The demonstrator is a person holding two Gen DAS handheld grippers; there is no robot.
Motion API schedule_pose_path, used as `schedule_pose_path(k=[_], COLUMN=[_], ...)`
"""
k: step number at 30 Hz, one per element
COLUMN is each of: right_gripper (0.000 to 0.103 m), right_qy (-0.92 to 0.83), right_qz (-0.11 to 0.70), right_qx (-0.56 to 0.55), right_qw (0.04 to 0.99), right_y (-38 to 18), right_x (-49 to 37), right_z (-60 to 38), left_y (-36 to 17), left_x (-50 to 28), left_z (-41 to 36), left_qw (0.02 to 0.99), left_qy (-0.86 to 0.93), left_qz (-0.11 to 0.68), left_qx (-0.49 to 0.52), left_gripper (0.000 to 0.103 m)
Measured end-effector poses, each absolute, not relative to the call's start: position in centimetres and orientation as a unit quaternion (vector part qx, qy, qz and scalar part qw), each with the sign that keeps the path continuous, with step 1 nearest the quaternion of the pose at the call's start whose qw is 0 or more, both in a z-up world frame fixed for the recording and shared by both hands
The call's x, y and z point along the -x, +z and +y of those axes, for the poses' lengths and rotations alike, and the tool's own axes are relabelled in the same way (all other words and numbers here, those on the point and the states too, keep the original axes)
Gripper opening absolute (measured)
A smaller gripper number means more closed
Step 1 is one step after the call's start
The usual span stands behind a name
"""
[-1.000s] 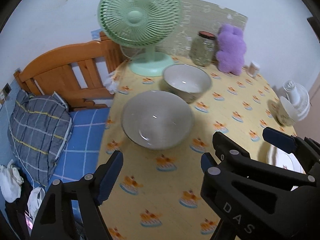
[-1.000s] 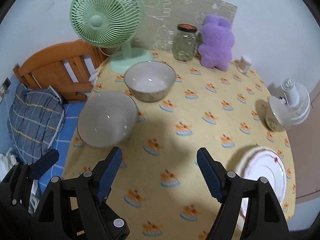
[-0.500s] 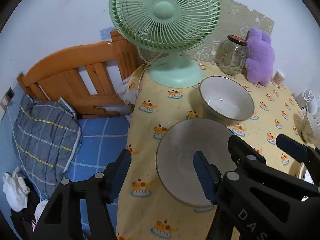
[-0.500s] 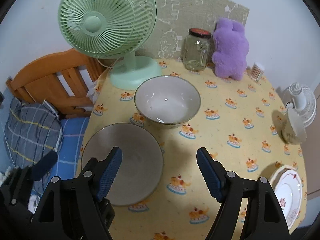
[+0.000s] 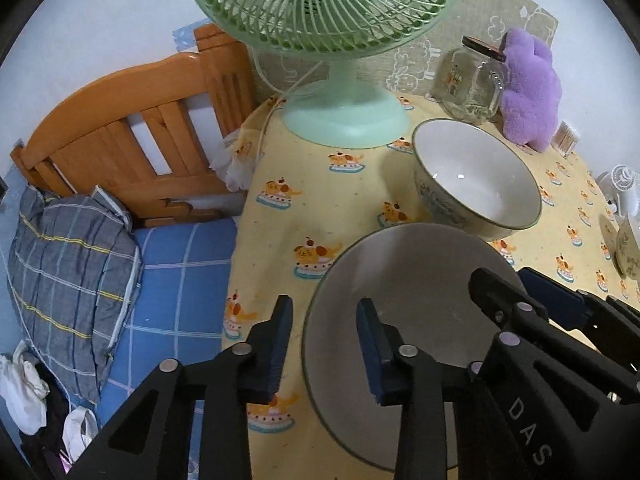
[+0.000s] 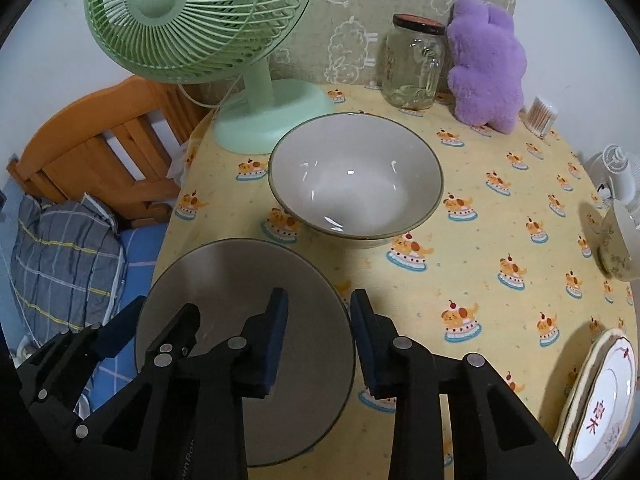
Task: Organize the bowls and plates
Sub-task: 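Lift the glass bowl with both grippers and carry it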
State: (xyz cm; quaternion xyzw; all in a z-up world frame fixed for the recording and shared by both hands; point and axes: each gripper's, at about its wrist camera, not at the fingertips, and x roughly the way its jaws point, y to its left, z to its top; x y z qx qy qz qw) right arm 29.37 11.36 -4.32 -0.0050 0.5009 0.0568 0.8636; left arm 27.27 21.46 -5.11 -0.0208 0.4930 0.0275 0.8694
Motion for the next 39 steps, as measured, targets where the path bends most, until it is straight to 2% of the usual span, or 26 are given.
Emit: schedule_pose_path(k=[19,39], right_gripper=[0.034,0.034], right_qy=[0.058,0.004], right_qz=[0.519,0.553], right_qx=[-0.011,-0.026], right_qw=[0.853,0.833], right_y=[-3.3,-2.6], right_x=[-26.3,-16.9], right_z=[8.5,0.6], left_y=[-4.0,-3.9], left_x=[-24.5,-16.5], left_z=[18.5,11.0], left_qw=[0.858,0.834], left_qy=[0.009,-0.046], left_qz=[0.513,0.55], left_qx=[0.01,-0.003], left_gripper=[0.028,0.028])
